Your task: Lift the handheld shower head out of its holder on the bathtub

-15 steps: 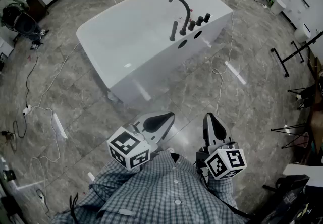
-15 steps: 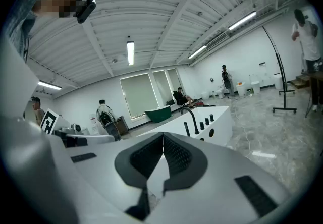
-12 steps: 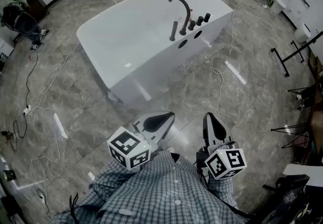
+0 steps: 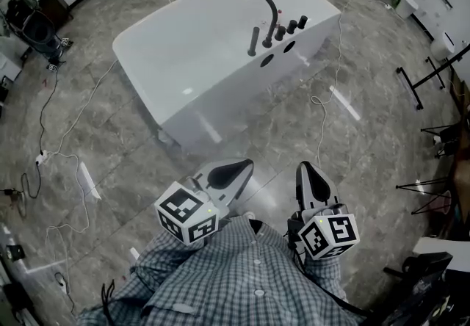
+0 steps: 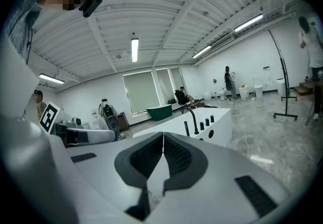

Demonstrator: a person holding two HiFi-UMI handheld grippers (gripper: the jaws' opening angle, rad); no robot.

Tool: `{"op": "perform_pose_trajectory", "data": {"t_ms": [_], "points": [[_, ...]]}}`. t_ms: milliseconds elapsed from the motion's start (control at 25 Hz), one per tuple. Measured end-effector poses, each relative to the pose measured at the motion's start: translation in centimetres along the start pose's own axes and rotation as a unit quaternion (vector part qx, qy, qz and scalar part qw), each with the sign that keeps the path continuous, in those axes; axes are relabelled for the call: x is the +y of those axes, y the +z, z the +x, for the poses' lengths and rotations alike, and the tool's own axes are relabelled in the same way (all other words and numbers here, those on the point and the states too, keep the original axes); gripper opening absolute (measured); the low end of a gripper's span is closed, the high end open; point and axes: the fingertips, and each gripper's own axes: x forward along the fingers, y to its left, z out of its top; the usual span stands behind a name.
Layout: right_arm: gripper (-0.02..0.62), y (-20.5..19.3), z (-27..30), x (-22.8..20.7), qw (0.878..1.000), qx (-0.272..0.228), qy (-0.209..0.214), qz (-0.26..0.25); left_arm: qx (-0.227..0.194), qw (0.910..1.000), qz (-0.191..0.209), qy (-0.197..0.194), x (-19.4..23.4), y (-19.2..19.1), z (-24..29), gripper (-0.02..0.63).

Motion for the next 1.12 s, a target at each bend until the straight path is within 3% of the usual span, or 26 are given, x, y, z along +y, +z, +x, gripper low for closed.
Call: {"op": "perform_pose_trajectory", "data": {"t_ms": [600, 1120], "points": [[0.018, -1.0, -2.1, -1.9, 0.999, 0.012, 0.023, 0.020, -0.051, 0.9926, 0.001, 0.110, 1.5, 1.3, -3.2, 0.009], [0.017, -2.2, -3.7, -4.3, 0.998, 0.012, 0.036, 0.041, -0.079, 0.9857, 0.015, 0.148, -0.3, 0.0, -4.3, 0.009]]}}
